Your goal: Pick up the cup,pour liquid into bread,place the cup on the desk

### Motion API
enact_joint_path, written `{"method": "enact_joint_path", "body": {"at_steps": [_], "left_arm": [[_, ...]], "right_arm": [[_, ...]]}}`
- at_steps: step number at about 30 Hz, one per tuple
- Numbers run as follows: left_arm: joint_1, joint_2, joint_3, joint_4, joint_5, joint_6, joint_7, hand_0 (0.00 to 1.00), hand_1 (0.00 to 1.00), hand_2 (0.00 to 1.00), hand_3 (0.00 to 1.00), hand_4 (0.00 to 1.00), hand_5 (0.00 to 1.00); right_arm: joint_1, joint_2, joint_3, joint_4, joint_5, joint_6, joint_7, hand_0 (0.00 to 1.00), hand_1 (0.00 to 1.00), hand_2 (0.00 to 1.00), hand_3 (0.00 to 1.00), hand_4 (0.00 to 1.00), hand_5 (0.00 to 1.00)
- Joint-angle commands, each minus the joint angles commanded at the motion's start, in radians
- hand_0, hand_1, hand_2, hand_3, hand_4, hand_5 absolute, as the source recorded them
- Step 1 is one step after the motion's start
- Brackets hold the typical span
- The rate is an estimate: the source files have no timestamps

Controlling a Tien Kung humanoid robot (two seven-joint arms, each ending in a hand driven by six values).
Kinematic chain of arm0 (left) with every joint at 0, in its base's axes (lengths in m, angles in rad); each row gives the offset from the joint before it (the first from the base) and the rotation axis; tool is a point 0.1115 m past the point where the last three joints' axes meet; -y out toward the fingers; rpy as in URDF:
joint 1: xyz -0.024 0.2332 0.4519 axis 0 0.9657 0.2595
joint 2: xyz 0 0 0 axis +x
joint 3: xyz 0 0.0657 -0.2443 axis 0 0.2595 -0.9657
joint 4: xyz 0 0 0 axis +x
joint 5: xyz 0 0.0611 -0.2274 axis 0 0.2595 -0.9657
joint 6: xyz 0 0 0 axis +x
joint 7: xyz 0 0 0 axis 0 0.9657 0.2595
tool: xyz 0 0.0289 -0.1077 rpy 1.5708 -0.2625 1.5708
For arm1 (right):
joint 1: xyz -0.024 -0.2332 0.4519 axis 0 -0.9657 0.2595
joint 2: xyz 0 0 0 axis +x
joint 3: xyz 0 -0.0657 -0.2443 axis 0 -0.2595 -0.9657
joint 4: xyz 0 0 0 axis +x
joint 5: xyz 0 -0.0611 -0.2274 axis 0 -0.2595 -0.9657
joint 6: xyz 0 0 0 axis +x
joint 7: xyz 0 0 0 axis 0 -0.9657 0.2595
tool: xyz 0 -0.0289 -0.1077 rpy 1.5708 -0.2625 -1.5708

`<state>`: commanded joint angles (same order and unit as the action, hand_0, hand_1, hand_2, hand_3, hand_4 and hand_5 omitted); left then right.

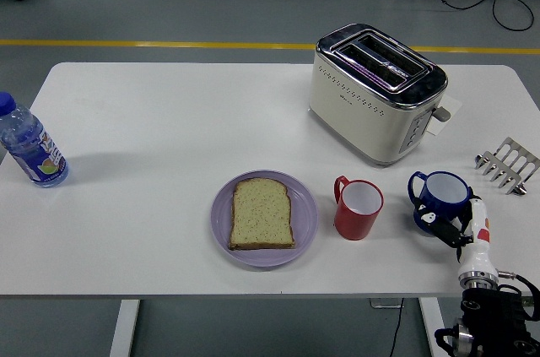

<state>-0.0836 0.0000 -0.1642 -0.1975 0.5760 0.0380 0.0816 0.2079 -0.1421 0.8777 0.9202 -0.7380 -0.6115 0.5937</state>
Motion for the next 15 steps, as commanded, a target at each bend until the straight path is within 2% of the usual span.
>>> {"method": "enact_joint_path", "body": {"at_steps": [10,11,15], "left_arm": [[-0.007,0.000,-0.010,0.000,0.004,0.000,0.000,0.635,0.646,0.656,0.548,0.321,0.844],[-0.008,0.000,-0.011,0.000,0.005,0.000,0.000,0.635,0.646,0.656,0.549,0.321,0.843],[-0.009,0.000,-0.011,0.000,0.006,0.000,0.000,0.635,0.646,0.656,0.549,0.321,0.843]], "right_arm": [[0.005,0.002,0.005,-0.010,-0.015,-0.007,-0.011,0.509,0.373,0.515,0.614,0.778,0.002],[0.005,0.003,0.005,-0.010,-0.018,-0.009,-0.011,0.511,0.373,0.517,0.667,0.798,0.004],[0.006,0.003,0.007,-0.009,-0.025,-0.012,-0.010,0.511,0.373,0.517,0.667,0.798,0.004]]}}
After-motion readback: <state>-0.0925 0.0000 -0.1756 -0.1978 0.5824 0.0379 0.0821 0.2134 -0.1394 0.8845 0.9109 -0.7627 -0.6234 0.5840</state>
